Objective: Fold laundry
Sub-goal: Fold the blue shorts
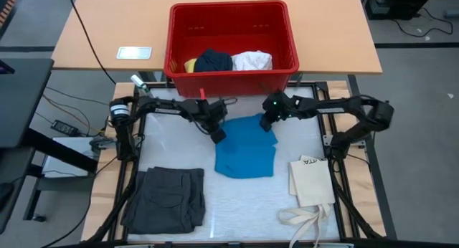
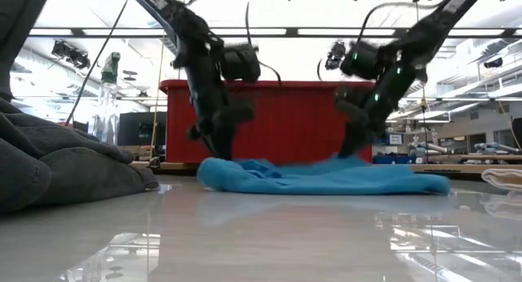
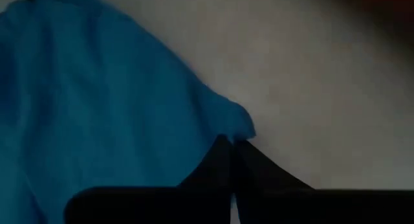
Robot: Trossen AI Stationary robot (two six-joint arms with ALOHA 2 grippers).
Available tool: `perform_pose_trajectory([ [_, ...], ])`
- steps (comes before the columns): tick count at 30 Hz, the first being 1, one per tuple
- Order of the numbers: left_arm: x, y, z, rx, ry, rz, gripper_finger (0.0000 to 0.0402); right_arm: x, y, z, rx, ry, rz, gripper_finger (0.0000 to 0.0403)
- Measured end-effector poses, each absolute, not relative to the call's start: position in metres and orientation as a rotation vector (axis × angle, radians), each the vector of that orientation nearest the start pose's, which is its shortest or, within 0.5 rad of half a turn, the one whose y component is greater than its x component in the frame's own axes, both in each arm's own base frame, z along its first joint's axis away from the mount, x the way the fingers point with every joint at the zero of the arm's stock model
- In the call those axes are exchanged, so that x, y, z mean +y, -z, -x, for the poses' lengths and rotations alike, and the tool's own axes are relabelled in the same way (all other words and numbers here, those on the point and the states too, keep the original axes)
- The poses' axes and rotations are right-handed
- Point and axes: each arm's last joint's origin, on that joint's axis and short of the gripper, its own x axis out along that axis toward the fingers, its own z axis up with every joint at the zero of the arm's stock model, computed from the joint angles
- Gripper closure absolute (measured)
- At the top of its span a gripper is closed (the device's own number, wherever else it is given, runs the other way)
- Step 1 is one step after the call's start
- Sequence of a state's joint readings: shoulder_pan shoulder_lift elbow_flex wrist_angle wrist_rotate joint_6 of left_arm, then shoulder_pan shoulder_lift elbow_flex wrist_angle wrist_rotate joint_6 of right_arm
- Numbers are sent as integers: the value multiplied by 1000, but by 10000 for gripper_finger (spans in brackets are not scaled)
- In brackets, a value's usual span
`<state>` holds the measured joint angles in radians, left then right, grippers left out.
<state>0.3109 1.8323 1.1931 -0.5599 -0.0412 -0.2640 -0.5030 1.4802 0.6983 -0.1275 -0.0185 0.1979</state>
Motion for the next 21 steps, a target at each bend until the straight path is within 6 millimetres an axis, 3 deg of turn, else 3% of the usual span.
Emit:
perform_pose_trajectory([
  [5,119,-203,-326,1092,-446,264,389,-118,-206,-235,710,516,-179,399],
  [9,118,-224,-318,1040,-440,218,388,-97,-225,-231,680,426,-75,400],
  [16,82,-244,-320,1001,-300,84,388,-49,-219,-226,854,307,-34,400],
  [21,41,-224,-328,1093,-160,-3,388,-20,-207,-223,903,287,-66,401],
])
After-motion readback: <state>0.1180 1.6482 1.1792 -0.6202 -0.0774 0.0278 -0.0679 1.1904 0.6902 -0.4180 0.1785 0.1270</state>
